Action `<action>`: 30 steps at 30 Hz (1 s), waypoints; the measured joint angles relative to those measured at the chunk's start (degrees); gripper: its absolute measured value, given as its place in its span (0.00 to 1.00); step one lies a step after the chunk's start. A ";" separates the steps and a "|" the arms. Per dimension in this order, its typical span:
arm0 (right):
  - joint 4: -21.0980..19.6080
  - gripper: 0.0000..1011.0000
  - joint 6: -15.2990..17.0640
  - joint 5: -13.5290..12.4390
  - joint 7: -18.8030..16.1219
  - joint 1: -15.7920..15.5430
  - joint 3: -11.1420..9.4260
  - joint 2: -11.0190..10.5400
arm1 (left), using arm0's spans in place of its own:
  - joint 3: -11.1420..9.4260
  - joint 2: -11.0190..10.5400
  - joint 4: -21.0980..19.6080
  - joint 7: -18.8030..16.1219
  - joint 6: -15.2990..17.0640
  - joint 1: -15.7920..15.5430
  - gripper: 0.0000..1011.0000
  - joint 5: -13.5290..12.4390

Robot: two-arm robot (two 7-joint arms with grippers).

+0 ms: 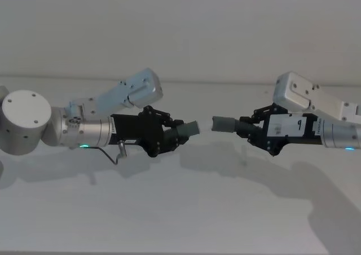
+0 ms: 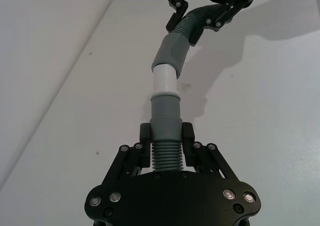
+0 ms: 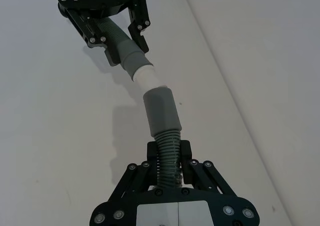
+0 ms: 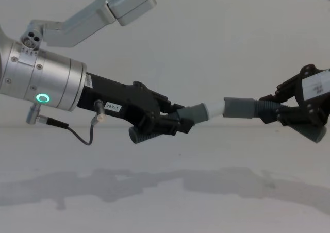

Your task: Use both hands to pick up one end of the pipe from the table, align the ends, and insert them.

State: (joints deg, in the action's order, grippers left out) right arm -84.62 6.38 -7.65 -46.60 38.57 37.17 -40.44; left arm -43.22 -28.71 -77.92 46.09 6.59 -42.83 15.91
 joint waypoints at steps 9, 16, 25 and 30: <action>-0.53 0.26 0.38 -0.17 0.12 -0.15 -0.13 -0.33 | 0.38 0.25 0.35 -0.70 0.46 -0.05 0.35 -0.54; -1.35 0.26 0.37 -0.18 0.17 -0.40 -0.23 -0.71 | 0.71 0.59 0.78 -0.90 0.56 -0.06 0.35 -0.67; -2.22 0.26 0.23 0.14 0.22 -0.50 -0.24 -0.91 | 0.76 0.89 1.54 -0.13 -0.18 -0.34 0.35 -0.28; -2.44 0.26 0.24 0.37 0.31 -0.51 -0.19 -0.87 | 0.65 0.97 1.94 0.48 -0.72 -0.54 0.35 0.21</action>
State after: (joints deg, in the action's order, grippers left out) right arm -87.06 6.63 -7.27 -46.29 38.06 36.98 -41.32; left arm -42.57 -27.74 -75.98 46.56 5.87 -43.37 16.12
